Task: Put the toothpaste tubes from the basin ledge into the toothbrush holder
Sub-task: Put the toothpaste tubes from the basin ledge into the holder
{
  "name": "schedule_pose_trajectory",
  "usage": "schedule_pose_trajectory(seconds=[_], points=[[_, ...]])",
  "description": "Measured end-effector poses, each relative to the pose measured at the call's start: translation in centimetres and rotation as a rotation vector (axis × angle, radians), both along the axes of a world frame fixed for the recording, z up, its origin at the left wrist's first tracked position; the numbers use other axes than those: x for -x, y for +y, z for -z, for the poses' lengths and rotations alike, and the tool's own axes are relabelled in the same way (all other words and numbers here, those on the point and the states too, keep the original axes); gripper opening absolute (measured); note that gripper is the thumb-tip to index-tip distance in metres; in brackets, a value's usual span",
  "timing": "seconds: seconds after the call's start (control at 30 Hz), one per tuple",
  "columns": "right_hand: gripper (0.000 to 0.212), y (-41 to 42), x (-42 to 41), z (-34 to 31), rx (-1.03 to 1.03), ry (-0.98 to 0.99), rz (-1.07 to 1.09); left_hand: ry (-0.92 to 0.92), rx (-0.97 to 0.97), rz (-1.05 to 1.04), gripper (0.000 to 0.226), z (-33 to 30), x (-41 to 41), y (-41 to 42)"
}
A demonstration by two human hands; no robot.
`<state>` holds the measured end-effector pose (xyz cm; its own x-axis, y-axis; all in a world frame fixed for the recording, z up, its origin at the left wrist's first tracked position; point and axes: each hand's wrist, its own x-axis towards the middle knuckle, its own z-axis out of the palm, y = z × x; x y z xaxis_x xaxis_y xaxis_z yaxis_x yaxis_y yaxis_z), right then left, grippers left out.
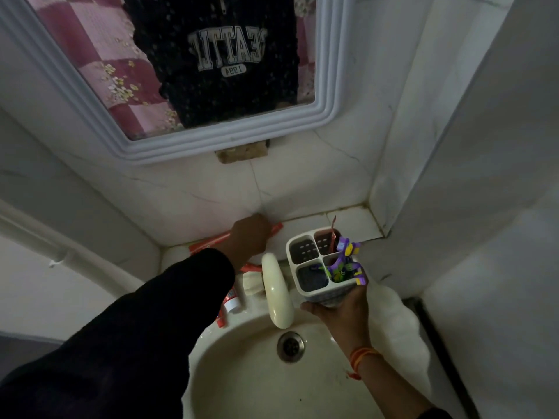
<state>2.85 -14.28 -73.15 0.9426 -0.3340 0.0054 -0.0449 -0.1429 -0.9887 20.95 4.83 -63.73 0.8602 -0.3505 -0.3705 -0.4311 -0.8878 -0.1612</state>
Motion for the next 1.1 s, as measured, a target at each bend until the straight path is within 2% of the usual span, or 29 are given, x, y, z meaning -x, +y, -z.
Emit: schedule_pose_trajectory(seconds=[0.13, 0.23, 0.33, 0.43, 0.53, 0.8, 0.87, 0.93, 1.0, 1.1], points=[[0.123, 0.1, 0.0, -0.2, 0.001, 0.000, 0.005, -0.025, 0.128, -0.098, 0.031, -0.9, 0.0, -1.5], [0.125, 0.1, 0.0, -0.5, 0.020, -0.005, 0.007, -0.016, 0.348, -0.169, 0.043, -4.1, 0.0, -3.2], [0.125, 0.1, 0.0, -0.3, 0.026, -0.002, 0.012, -0.021, 0.580, -0.236, 0.040, -8.1, 0.5, -4.7], [0.129, -0.1, 0.0, 0.0, 0.020, 0.022, 0.004, -0.120, 0.698, -0.148, 0.041, -12.6, 1.7, -6.0], [0.132, -0.2, 0.0, 0.2, 0.012, 0.037, -0.007, -0.182, 0.652, -0.020, 0.030, -15.6, 2.7, -7.1], [0.129, -0.4, 0.1, -0.3, -0.009, 0.039, -0.021, 0.111, 0.498, 0.013, 0.026, -12.1, 4.6, -9.8], [0.128, -0.5, 0.1, -0.3, -0.011, 0.043, -0.028, 0.249, 0.563, -0.054, 0.023, -11.7, 4.5, -9.0], [0.127, -0.6, 0.1, -0.3, -0.011, 0.048, -0.031, 0.420, 0.711, -0.226, 0.026, -11.7, 4.3, -7.7], [0.126, -0.7, 0.2, -0.2, -0.004, 0.048, -0.024, 0.391, 0.739, -0.319, 0.026, -11.0, 3.4, -5.6], [0.124, -0.7, 0.4, -0.1, -0.001, 0.043, -0.017, 0.212, 0.421, -0.188, 0.024, -8.5, 2.1, -1.6]])
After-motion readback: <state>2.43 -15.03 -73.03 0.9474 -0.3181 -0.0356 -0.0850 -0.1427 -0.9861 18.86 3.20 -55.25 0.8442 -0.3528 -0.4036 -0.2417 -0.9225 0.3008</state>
